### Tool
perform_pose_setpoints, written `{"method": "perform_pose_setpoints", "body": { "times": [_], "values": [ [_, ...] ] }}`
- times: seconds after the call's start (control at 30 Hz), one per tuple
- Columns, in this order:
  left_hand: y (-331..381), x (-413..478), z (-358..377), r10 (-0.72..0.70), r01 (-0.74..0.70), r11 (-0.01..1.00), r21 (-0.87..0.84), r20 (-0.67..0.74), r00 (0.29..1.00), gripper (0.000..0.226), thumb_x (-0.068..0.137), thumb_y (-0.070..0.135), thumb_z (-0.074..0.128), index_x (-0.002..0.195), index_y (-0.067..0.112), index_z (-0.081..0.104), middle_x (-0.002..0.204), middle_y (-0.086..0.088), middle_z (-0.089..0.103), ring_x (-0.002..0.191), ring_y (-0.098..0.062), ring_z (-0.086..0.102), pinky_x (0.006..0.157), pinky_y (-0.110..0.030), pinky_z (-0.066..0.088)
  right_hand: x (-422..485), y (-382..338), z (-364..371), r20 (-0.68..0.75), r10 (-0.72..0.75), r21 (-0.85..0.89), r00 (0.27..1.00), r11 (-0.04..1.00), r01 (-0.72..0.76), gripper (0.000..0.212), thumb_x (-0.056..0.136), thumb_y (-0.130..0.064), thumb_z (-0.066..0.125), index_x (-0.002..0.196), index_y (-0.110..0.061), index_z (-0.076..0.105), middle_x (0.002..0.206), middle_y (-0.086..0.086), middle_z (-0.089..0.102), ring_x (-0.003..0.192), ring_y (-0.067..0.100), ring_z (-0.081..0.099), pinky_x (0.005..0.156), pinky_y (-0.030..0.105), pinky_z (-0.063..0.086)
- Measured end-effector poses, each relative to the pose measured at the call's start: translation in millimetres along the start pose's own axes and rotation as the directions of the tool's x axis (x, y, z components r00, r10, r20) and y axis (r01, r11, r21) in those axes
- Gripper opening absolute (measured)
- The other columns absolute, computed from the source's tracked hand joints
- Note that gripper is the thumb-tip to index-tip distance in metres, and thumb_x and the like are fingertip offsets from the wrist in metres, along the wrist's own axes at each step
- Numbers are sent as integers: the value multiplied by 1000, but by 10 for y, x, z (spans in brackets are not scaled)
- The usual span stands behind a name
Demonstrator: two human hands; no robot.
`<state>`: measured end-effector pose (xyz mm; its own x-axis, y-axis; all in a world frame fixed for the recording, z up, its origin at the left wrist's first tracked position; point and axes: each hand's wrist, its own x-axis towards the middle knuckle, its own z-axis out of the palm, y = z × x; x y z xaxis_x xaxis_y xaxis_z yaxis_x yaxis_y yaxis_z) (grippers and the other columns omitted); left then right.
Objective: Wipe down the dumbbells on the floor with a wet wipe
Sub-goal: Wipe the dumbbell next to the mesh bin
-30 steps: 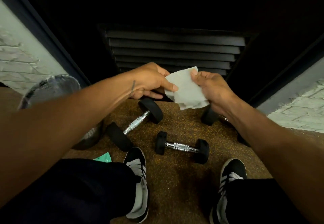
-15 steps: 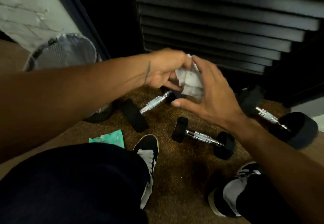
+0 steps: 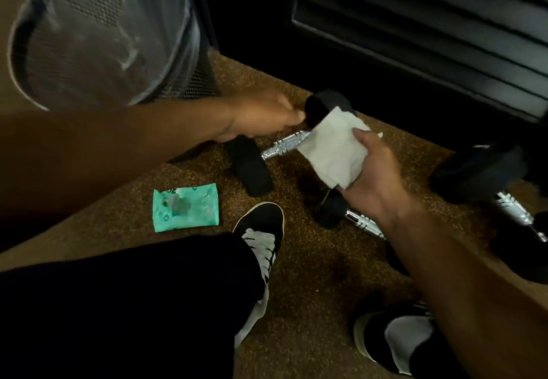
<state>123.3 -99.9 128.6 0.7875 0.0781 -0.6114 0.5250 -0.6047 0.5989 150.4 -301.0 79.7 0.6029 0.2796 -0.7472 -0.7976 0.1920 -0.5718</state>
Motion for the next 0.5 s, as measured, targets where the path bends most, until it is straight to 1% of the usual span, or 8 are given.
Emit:
{"method": "perform_pose_setpoints", "body": {
  "times": [0.07,0.13,0.23,0.3,0.37,0.4,0.47,0.5],
  "values": [
    [-221,68,87,11,-2,981,194,-45,999,44,100,53,47,123,17,58,120,-2,59,106,-19,56,85,-30,44,98,55,-37,21,64,-33,998,997,-63,36,91,-28,65,123,-12,62,115,11,72,109,30,67,94,45,53],
    [-430,130,170,-40,59,921,384,-56,998,74,93,66,48,146,14,39,147,-14,46,130,-31,47,102,-39,42,183,117,-30,-8,62,-150,998,987,-63,29,89,-23,68,114,-10,66,110,12,73,101,28,71,84,41,57],
    [-665,147,320,-171,154,850,504,-13,985,132,67,84,63,159,15,-3,166,-13,9,149,-39,19,117,-49,29,354,167,-7,-113,-87,-463,990,886,25,12,86,-22,72,95,-15,67,98,9,74,90,28,71,81,46,58],
    [-799,155,471,-161,146,815,561,-23,987,153,53,89,66,157,10,-14,167,-11,0,152,-35,10,120,-51,21,477,192,29,-85,-197,-638,977,764,98,13,85,-26,71,94,-17,67,99,8,73,93,27,69,88,48,56],
    [-904,195,588,-92,125,793,596,-87,992,162,46,89,69,156,6,-15,165,-12,3,152,-34,9,121,-52,19,590,205,90,13,-370,-790,929,565,236,22,88,-30,66,106,-17,70,105,4,72,97,20,67,89,37,54],
    [-943,228,606,-63,121,789,602,-117,991,163,45,87,72,155,4,-14,164,-13,7,151,-34,11,121,-52,19,636,206,141,121,-493,-849,862,399,347,29,92,-30,62,117,-18,68,110,1,72,98,12,65,86,28,52],
    [-986,272,591,-25,118,780,615,-158,987,162,44,85,75,156,5,-12,163,-13,13,149,-35,17,118,-56,22,739,239,236,477,-601,-817,641,-33,576,37,97,-25,54,134,-20,58,126,-5,65,109,2,58,91,17,44],
    [-1006,289,579,-13,123,765,632,-176,984,162,44,85,74,155,6,-12,163,-12,15,148,-35,20,115,-59,23,820,298,240,653,-502,-736,567,-241,633,42,99,-22,50,141,-18,50,138,-4,55,125,6,50,103,21,39]
  ]
}}
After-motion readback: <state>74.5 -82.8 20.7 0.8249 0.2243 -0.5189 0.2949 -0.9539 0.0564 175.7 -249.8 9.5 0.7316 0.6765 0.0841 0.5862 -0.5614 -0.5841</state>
